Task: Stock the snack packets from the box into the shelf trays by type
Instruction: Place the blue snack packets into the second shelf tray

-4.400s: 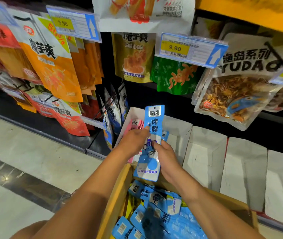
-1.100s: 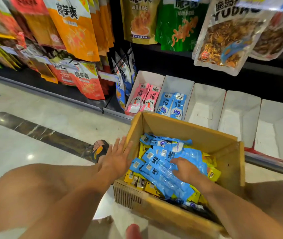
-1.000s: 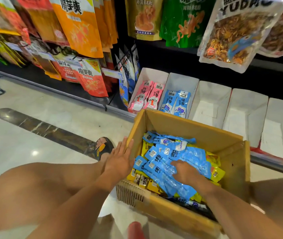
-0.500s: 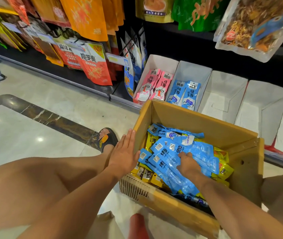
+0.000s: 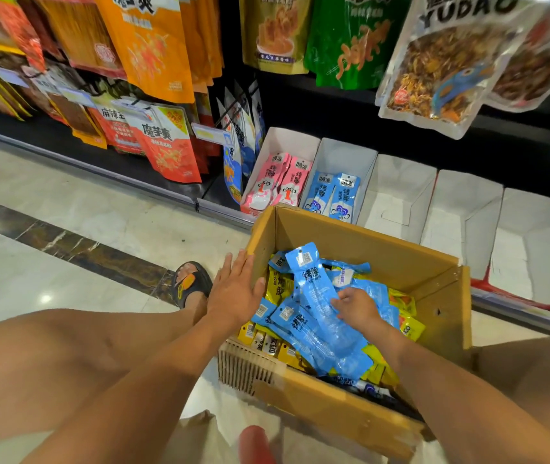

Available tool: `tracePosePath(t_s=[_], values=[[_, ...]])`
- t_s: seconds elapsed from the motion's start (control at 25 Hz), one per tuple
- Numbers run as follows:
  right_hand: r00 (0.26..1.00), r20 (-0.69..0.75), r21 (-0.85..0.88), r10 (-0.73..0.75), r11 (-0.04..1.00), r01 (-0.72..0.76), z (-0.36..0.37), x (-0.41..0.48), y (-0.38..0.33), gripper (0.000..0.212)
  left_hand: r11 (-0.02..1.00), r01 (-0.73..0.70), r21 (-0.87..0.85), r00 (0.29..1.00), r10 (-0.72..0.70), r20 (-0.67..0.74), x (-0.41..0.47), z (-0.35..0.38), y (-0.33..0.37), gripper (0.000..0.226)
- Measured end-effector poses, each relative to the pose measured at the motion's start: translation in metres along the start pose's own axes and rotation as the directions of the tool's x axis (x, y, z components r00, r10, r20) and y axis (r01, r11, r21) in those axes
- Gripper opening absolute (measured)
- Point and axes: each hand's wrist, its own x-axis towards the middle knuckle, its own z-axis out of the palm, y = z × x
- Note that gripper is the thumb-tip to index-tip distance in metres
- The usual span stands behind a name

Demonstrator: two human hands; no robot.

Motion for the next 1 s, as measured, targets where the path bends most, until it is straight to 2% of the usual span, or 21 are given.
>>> tracePosePath(t_s=[0.08,0.16,0.2,0.28,0.32,0.4,0.56,0.76,0.84,0.92,1.0], values=[[0.998,0.005,0.098,-0.056,0.994,0.055,-0.005,-0.011,-0.018,0.023,0.992,-0.049,-0.115,0.997,0.042,-0.061,0.004,-0.008,0.016,0.062],[0.995,0.007,0.177,-0.104,0.979,0.101,-0.011,-0.023,-0.039,0.022,0.943,-0.027,-0.331,0.998,0.008,-0.060,0.007,-0.016,0.035,0.056],[0.994,0.003,0.198,-0.114,0.974,0.111,-0.013,-0.028,-0.049,0.019,0.880,0.014,-0.475,0.999,-0.031,-0.027,0.008,-0.018,0.044,0.055],[0.992,0.001,0.248,-0.128,0.961,0.123,-0.012,-0.039,-0.067,0.015,0.660,0.129,-0.740,0.992,-0.092,0.091,0.010,-0.023,0.062,0.053],[0.990,0.005,0.277,-0.140,0.952,0.133,-0.009,-0.044,-0.075,0.015,0.562,0.174,-0.809,0.985,-0.092,0.147,0.010,-0.024,0.068,0.047],[0.984,0.029,0.316,-0.176,0.936,0.158,-0.001,-0.054,-0.083,0.016,0.484,0.226,-0.845,0.973,-0.075,0.217,0.011,-0.021,0.071,0.030],[0.972,0.078,0.309,-0.220,0.933,0.186,0.008,-0.058,-0.084,0.008,0.431,0.293,-0.854,0.955,-0.088,0.283,0.012,-0.018,0.065,0.015],[0.990,0.087,0.196,-0.108,0.977,0.089,0.003,-0.033,-0.047,0.018,0.550,0.240,-0.800,0.970,-0.172,0.172,0.018,-0.018,0.044,0.011],[0.987,0.159,0.090,0.001,0.996,-0.015,0.003,-0.022,-0.017,0.023,0.603,0.242,-0.760,0.969,-0.190,0.158,0.019,-0.017,0.033,0.019],[0.964,0.238,-0.052,0.122,0.992,-0.113,0.005,-0.016,0.011,0.039,0.624,0.252,-0.740,0.966,-0.202,0.158,0.020,-0.016,0.021,0.022],[0.936,0.305,-0.230,0.175,0.967,-0.106,0.009,-0.014,0.031,0.056,0.612,0.258,-0.747,0.964,-0.215,0.156,0.022,-0.015,0.013,0.023]])
